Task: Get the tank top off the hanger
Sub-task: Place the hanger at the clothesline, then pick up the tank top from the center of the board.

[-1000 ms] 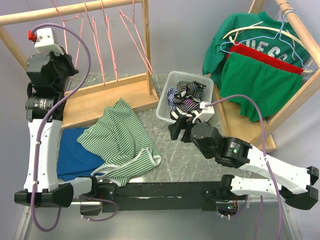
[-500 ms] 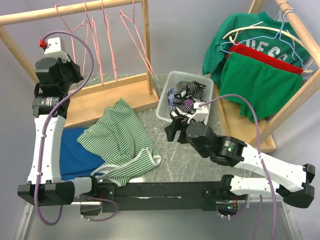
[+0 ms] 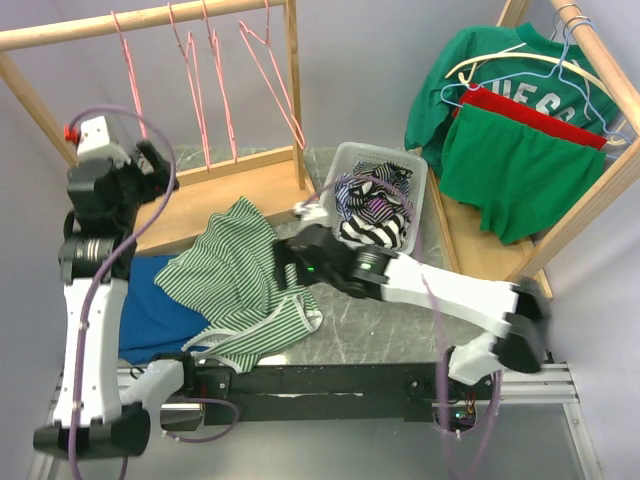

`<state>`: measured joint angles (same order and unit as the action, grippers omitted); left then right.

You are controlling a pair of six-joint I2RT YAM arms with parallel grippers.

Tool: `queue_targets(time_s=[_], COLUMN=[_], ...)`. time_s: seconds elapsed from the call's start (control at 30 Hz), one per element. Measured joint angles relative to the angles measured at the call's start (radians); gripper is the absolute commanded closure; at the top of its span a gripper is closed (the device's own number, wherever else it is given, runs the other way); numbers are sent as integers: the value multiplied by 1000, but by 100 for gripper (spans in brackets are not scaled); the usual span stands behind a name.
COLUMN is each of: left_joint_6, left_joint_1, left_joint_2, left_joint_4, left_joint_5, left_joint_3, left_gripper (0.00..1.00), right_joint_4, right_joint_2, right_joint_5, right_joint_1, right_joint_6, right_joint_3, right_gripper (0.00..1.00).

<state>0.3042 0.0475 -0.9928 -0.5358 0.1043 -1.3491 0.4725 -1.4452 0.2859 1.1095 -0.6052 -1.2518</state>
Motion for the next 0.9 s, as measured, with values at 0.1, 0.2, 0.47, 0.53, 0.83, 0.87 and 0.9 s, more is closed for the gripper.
queue_targets(time_s=[0.1,0.2,0.47,0.53,0.83,0.87,0.9], left_joint_6=[37,80,126,127,127,127,127], left_joint_1=[0,0,0,0,0,0,0], left_joint_2=[106,216,373,383,386,385,385], left_joint_4=[-31,-70,-175,-194,-199,-199,-199], left_joint_5=[10,-2,-31,-43,-77,-79,-81], left_joint_3=[106,228,378,378,378,378,378], left_gripper=[4,4,4,4,4,4,4], right_joint_4=[-8,-26,-16,-14,-24,-25,-32], right_joint_2=[-179,-355,-647,-684,-699,-696,-686], right_joint_5=[-98,-178,-263,-277,-259,-254,-249], right_joint_1=[-3,-3,-5,-7,-15,-15,-16], right_joint_6=[23,31,21,16,-16,-21,-23], right_joint_3=[-109,-206,-339,-359,-348,-340,-329], right_gripper=[0,0,0,5,91,92,92])
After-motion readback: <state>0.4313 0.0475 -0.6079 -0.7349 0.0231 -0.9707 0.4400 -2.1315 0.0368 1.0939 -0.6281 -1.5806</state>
